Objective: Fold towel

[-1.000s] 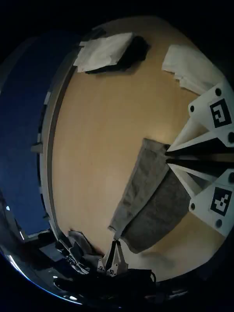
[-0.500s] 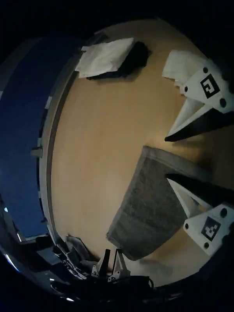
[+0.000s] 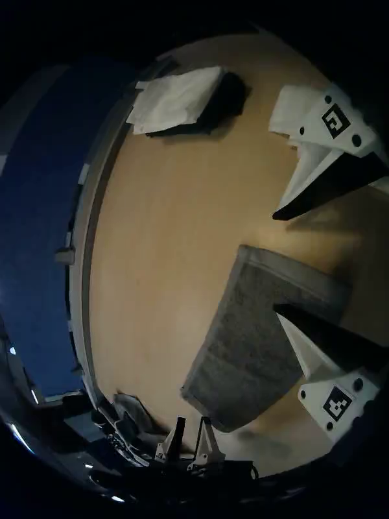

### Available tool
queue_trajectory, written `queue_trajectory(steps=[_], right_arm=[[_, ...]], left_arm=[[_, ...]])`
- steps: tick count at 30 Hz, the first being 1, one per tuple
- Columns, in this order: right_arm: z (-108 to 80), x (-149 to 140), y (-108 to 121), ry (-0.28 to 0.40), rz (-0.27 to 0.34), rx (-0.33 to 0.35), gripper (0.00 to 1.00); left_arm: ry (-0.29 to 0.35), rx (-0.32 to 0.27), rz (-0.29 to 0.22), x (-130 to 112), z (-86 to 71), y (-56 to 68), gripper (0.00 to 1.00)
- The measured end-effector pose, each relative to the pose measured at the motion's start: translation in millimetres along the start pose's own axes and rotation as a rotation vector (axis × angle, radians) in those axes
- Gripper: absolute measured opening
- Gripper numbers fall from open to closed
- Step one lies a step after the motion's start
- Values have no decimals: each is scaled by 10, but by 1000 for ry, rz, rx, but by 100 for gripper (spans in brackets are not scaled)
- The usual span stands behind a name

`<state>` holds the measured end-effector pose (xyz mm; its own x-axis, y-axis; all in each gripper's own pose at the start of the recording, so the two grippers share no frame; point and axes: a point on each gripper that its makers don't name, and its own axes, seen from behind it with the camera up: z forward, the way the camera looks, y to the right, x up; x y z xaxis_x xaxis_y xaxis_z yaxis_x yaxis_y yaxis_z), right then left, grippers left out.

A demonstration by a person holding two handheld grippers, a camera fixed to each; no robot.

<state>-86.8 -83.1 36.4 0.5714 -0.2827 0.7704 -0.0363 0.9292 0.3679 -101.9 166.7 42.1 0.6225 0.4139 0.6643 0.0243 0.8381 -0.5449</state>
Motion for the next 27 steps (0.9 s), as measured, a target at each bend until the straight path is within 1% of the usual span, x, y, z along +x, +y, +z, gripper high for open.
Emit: queue_trajectory(steps=[4,9,13,18,24,27], right_arm=[[-40,-4,-23,6,4,4,100],[-117,-35,-63,10,3,8,100],[-196,-98,-94,11,3,11,100],[-305,-227,-152,12,11,16,100],[-444,-450,-250,10,21,26,100],[-478,-540,-267,4,23,26,100]], left_arm=[[6,7,-12,-3,-48,-15,92],[21,24,-38,-10,-152,-49,92],[29,38,-63,-64,-262,-58,92],[33,62,-92,-202,-421,-61,92],[33,85,-140,-462,-641,-35,92],[32,95,-166,-570,-732,-23,92]])
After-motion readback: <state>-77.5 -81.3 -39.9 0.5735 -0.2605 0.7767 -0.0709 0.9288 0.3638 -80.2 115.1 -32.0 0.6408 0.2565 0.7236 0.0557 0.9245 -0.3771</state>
